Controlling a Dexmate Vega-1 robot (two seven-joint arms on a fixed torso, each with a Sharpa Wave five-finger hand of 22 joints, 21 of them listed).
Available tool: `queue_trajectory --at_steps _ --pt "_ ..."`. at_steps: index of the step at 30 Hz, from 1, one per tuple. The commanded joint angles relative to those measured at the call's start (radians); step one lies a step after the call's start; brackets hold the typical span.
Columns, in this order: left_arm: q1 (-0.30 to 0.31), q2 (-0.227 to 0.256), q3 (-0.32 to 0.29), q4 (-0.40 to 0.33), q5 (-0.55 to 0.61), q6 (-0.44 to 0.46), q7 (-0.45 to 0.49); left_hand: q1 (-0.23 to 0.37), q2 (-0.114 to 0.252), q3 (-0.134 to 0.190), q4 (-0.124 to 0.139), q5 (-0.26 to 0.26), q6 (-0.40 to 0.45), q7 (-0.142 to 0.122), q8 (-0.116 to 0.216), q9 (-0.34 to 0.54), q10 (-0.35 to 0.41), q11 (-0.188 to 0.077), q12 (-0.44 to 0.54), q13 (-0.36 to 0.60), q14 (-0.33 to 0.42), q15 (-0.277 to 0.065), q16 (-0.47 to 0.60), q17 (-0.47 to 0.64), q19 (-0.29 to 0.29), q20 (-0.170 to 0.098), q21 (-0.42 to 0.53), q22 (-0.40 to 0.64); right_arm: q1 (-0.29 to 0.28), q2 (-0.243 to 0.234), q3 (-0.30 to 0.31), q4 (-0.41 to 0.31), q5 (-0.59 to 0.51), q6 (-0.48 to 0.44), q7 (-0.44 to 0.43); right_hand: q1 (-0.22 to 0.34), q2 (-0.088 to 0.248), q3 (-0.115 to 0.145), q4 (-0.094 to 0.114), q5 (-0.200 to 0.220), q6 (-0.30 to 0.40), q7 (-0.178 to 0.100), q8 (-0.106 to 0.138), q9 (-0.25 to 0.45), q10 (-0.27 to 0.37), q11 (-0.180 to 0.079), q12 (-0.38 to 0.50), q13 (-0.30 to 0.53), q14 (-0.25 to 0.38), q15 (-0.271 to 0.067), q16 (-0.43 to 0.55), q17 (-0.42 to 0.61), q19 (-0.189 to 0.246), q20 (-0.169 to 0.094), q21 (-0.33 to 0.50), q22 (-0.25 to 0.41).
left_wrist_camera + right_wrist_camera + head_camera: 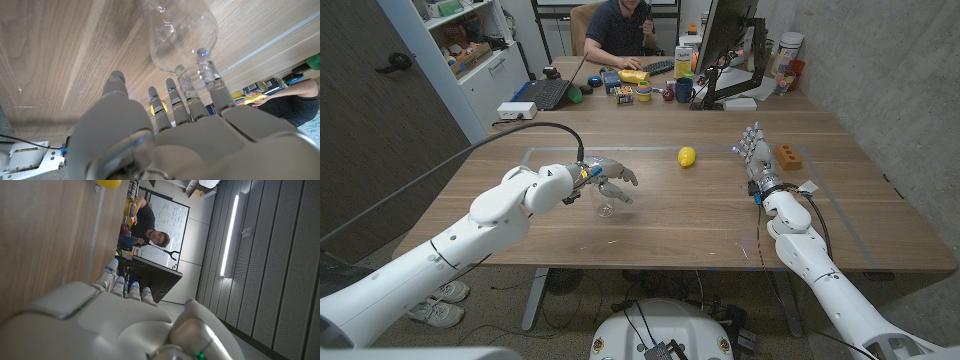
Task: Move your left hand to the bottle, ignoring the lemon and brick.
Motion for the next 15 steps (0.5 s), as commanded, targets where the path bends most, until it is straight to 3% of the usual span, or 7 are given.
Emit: queue_trajectory --at_steps 1,15 --pt "0.007 0.001 0.001 -0.010 0.021 0.012 -0.005 0.014 0.002 0.007 -0.003 -0.003 0.011 0.002 0.008 0.002 -0.003 0.003 -0.004 0.005 0.003 -0.019 -0.002 0.002 0.005 -0.001 -0.002 0.004 -0.005 -0.003 0.000 -0.004 -0.001 -0.001 -0.002 -0.004 0.021 -0.005 0.001 0.004 -0.006 0.001 0.003 0.005 0.004 0.002 0.009 0.005 -0.027 0.010 -0.003 0.005 -0.142 0.003 -0.001 0.002" --pt "-0.004 -0.001 -0.002 0.010 0.013 0.000 -0.003 0.023 0.007 0.012 -0.002 -0.007 0.020 0.002 0.008 0.001 0.000 0.005 -0.006 0.007 0.012 -0.023 -0.003 0.003 0.004 -0.003 -0.005 0.004 0.014 0.005 -0.010 0.013 -0.012 -0.004 -0.009 -0.004 0.021 -0.009 0.001 0.005 -0.006 0.002 0.004 0.005 0.005 0.002 0.009 0.005 -0.028 0.011 -0.006 0.005 -0.141 0.003 -0.005 0.002"
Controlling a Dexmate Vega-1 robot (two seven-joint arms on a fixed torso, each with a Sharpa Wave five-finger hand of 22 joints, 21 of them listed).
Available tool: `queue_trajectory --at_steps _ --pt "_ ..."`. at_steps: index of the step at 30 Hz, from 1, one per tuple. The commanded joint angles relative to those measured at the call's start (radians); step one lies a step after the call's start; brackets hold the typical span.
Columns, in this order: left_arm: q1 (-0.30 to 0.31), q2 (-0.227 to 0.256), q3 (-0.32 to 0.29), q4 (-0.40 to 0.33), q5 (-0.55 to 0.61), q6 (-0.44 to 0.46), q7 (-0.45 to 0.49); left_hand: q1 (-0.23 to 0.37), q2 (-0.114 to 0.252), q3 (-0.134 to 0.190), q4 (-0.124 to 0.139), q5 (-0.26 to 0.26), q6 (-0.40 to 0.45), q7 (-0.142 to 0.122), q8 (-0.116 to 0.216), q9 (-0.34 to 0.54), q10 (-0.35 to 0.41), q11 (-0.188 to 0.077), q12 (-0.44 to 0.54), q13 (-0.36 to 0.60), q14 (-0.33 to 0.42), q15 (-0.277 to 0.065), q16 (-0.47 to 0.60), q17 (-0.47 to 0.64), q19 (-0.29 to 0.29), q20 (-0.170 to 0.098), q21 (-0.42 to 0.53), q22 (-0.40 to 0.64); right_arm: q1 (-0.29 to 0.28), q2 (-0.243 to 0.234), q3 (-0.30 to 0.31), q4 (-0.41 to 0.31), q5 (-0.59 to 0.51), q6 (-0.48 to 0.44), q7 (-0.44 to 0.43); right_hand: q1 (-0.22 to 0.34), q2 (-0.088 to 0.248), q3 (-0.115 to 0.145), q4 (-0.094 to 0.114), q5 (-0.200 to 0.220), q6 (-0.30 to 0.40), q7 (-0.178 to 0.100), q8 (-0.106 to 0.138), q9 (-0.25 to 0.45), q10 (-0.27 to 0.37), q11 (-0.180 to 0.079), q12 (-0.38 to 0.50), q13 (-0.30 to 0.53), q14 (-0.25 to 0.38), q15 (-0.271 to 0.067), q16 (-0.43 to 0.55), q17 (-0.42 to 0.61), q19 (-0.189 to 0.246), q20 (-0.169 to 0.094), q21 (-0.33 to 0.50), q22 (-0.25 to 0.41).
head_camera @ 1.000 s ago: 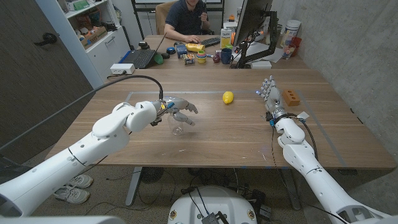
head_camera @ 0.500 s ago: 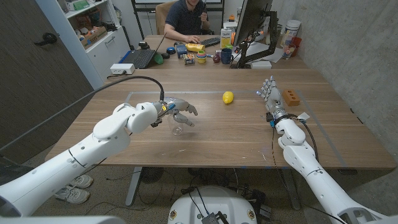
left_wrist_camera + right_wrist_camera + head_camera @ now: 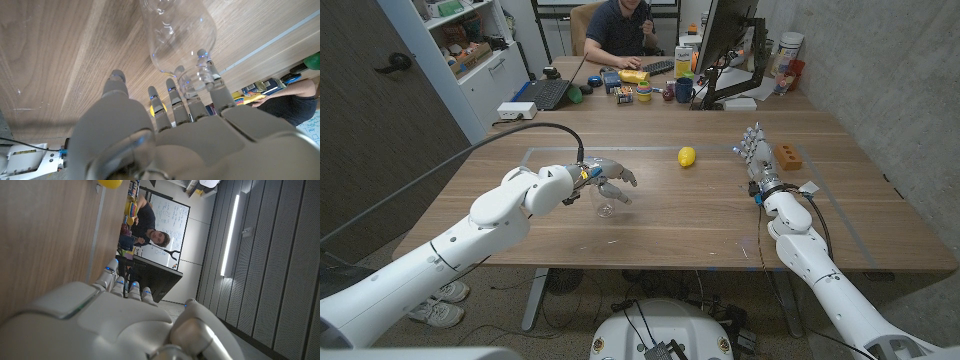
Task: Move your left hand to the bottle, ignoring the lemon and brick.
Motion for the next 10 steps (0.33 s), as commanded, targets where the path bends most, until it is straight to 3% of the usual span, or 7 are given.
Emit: queue_trajectory --at_steps 1,10 --pt "-0.008 -0.001 -0.002 0.015 -0.001 -0.007 0.002 0.011 0.002 0.003 0.000 -0.008 0.016 -0.001 0.008 0.001 0.005 0.007 0.002 0.003 0.012 -0.024 -0.004 0.003 0.005 -0.003 -0.004 0.004 0.014 0.006 -0.008 0.014 -0.011 -0.003 -0.005 -0.004 0.022 -0.009 0.001 0.005 -0.006 0.002 0.004 0.005 0.001 -0.001 0.009 0.005 -0.028 0.011 -0.002 0.005 -0.141 0.003 -0.002 0.002" --pt "-0.010 0.002 -0.006 0.023 -0.007 -0.016 0.008 0.016 0.008 0.007 0.002 -0.012 0.028 -0.001 0.011 0.001 0.012 0.005 0.002 0.004 0.019 -0.031 -0.005 0.003 0.006 -0.005 -0.006 0.005 0.019 0.013 -0.011 0.016 -0.012 -0.008 -0.010 -0.004 0.022 -0.011 0.001 0.005 -0.006 0.002 0.004 0.005 0.000 -0.002 0.008 0.005 -0.028 0.011 -0.004 0.005 -0.142 0.003 -0.005 0.003"
